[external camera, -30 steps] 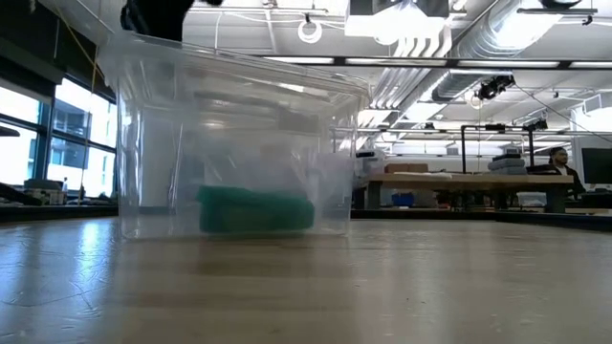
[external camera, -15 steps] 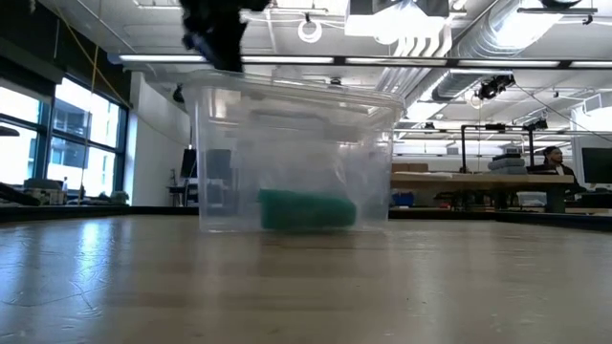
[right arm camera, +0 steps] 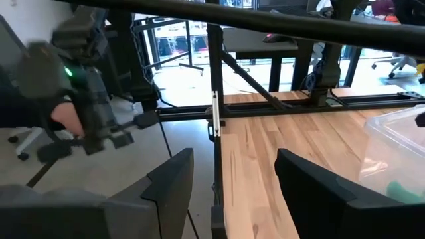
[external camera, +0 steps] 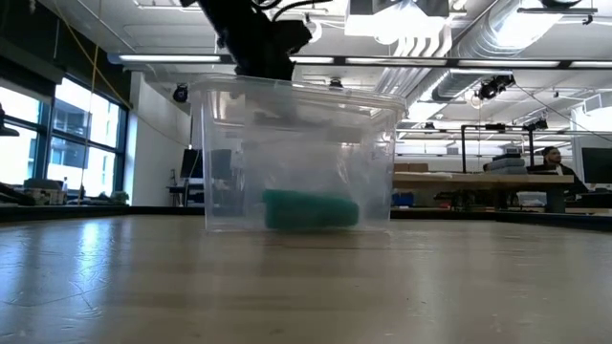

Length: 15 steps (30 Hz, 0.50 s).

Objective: Roll bandage
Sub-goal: Close the transparent bin, then move the transparent bin to the top center of the table

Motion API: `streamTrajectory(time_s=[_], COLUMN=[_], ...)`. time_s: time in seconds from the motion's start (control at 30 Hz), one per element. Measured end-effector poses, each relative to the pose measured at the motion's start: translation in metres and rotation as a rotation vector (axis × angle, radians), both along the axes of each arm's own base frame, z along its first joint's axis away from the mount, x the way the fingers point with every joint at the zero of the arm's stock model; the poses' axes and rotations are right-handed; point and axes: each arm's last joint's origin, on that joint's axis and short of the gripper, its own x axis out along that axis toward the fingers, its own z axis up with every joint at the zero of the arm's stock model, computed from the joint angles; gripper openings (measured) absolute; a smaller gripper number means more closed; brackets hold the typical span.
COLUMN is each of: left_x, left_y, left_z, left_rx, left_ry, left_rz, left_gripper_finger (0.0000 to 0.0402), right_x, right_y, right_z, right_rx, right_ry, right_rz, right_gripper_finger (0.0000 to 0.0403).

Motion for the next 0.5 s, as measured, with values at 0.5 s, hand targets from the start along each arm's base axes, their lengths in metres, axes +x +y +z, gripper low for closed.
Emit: streamTrajectory(time_s=[0.5], left_x=[-0.011], left_y=[-0.048], left_z=[0.087], left_rx=[0.056], left_ry=[-0.181], left_rz=[-0.185], left_gripper_finger=[0.0001], right_x=[0.019], right_y=[-0.016], right_z=[-0.016], right_rx=[-0.020], right_ry=[0.166], right_rz=[0.021], right_gripper_finger=[0.0206])
